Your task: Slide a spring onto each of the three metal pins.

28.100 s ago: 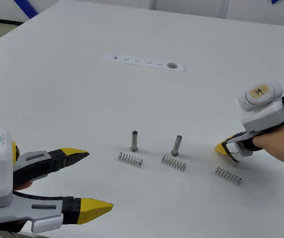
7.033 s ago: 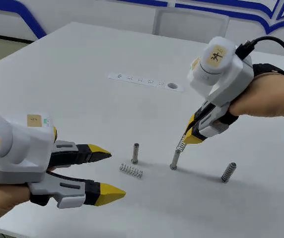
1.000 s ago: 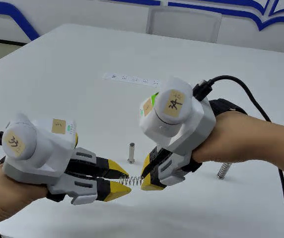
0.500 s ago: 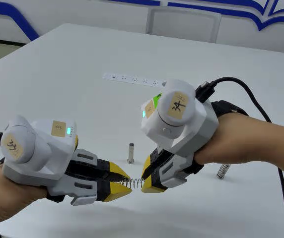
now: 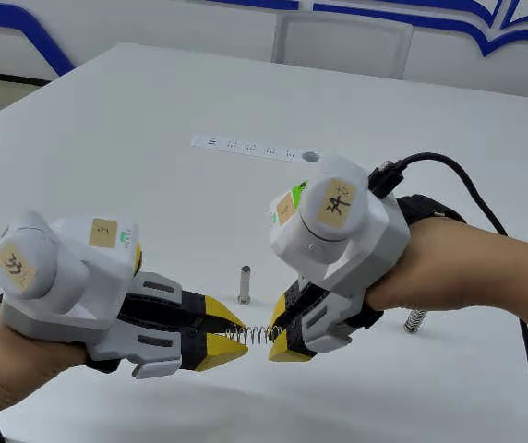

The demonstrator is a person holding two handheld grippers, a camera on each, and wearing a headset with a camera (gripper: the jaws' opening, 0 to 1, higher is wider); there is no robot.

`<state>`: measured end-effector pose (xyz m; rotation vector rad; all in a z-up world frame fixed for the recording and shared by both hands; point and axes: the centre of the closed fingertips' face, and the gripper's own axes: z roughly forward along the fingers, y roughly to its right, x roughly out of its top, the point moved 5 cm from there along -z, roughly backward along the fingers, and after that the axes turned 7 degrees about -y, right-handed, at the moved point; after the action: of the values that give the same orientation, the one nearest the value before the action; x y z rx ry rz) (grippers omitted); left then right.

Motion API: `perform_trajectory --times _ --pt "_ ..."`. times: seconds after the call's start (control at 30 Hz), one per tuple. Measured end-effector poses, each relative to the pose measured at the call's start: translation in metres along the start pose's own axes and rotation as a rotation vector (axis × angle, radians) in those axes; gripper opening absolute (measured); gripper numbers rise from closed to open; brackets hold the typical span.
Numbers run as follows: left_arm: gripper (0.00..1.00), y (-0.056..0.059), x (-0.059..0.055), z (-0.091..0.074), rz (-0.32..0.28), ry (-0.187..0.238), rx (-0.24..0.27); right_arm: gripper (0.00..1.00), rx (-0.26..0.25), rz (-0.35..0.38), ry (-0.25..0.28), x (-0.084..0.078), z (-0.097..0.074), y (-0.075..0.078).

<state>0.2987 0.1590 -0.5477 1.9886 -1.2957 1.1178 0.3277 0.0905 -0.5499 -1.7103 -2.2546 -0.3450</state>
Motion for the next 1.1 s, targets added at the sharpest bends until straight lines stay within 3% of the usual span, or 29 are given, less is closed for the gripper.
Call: perform_trajectory --times 0.43,1.1 --pt "0.1 0.001 -0.006 0.003 -0.014 -0.028 -0.007 0.12 -0.007 -0.01 0.05 0.017 -0.017 -0.003" --pt "0.11 0.003 -0.006 0.005 -0.029 -0.015 -0.025 0.12 -0.014 -0.071 0.076 0.048 -0.024 -0.009"
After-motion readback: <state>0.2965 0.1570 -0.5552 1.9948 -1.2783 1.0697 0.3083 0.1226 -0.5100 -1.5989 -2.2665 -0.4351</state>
